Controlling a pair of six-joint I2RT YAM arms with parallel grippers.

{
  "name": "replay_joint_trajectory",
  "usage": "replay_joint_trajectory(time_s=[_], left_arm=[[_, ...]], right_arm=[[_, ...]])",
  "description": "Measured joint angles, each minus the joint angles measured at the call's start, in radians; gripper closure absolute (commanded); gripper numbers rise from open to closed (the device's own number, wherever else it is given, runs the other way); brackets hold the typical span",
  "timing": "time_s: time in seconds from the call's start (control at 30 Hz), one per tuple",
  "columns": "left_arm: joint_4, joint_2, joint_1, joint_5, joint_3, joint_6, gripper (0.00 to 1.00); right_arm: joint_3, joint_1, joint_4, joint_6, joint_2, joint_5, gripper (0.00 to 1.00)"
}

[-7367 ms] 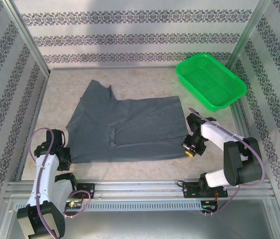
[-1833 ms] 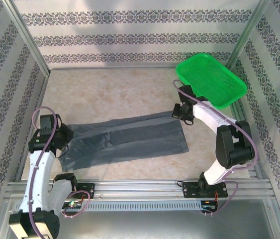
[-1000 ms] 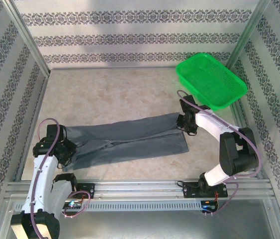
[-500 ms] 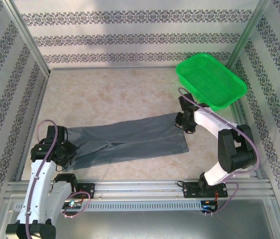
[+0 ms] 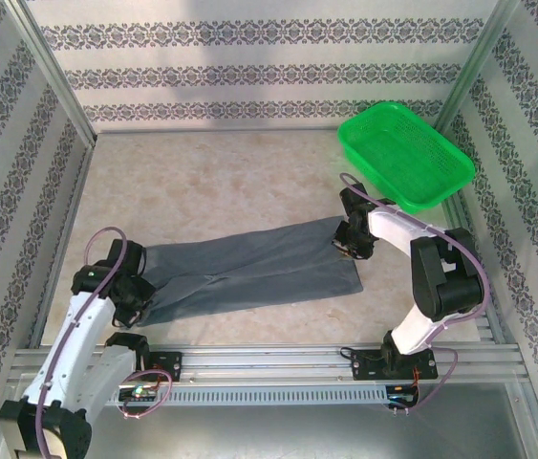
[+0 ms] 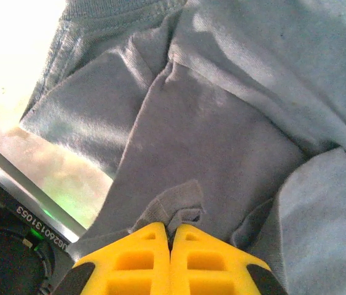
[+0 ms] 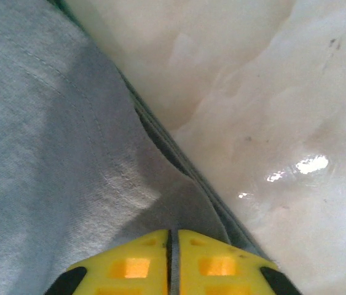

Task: Fold and stack the t-shirts

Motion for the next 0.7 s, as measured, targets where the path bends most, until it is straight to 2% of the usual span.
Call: replay_joint_trajectory(time_s=[0.13, 0.2, 0.33, 0.43, 0.57, 0.7], left_arm=[[0.041, 0.041, -0.006, -0.027, -0.012, 0.001, 1.00], [0.060, 0.054, -0.008, -0.035, -0.019, 0.001, 0.95], [0.097, 0.072, -0.019, -0.042, -0.039, 0.007, 0.54], [0.109, 0.087, -0.020, -0.043, -0.035, 0.010, 0.42], [0.112, 0.150, -0.020, -0.046, 0.048, 0.020, 0.40], [0.186, 0.280, 0.005, -0.043, 0.166, 0.047, 0.49]], right_arm=[[-0.011, 0.002, -0.003, 0.000, -0.008, 0.002, 0.97], [-0.011, 0.002, -0.008, 0.000, -0.015, 0.004, 0.97], [-0.010, 0.002, -0.011, -0.004, -0.032, 0.008, 0.97], [-0.008, 0.007, -0.011, -0.011, -0.042, 0.008, 0.94], [0.026, 0.028, -0.003, -0.029, -0.042, 0.008, 0.91], [0.105, 0.065, 0.011, -0.035, -0.011, 0.003, 0.90]])
